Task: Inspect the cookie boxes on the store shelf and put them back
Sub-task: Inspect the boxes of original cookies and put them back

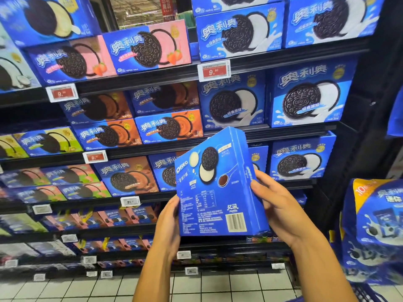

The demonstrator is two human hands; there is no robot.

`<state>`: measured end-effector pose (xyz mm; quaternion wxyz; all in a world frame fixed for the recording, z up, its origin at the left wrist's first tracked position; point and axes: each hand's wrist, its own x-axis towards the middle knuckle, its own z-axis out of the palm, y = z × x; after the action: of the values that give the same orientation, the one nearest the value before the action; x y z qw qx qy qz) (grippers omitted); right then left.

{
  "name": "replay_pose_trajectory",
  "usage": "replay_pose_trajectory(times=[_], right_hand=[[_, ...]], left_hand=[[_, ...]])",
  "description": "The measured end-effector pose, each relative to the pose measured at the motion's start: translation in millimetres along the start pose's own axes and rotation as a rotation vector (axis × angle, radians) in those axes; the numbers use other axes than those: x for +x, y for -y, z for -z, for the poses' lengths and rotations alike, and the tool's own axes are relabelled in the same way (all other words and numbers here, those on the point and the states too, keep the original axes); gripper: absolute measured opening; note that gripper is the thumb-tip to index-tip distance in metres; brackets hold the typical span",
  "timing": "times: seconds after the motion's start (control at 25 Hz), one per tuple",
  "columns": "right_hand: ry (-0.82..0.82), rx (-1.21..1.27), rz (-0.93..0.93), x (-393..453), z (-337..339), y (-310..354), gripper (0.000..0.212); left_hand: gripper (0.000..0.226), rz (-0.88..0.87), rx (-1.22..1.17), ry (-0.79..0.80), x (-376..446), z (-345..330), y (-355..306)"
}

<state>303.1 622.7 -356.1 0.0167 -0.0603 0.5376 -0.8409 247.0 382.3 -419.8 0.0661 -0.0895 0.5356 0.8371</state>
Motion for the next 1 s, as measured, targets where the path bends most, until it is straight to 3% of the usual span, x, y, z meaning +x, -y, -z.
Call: replay_pose_trajectory(times=[0.16,0.28,0.4,0.6,0.84,1.0], right_hand=[[-0.059,0.172,0.005,-3,14,-5,0.065],[-0.087,0.282,-0.002,-5,21,-11,0.038],[-0.143,0.347,-0.033,-6,26,-17,0.032],[-0.181,0.380,-0.062,-6,27,-19,0.032],[-0.202,0.346,-0.067,-6,33,-25,0.030],[-0.214,0.283,-0.046,-1,37,-34,0.031]], left_hand=[[0.027,-0.067,-0.085,0.027,-6,3,-21],[0.028,-0.118,-0.125,0.087,-13,4,-31],[0.030,-0.125,-0.154,0.113,-15,9,-33],[0.030,-0.111,-0.192,0.141,-18,8,-33],[0.038,-0.081,-0.203,0.330,-31,4,-46],[0.043,-0.094,-0.225,0.359,-42,-6,-56]])
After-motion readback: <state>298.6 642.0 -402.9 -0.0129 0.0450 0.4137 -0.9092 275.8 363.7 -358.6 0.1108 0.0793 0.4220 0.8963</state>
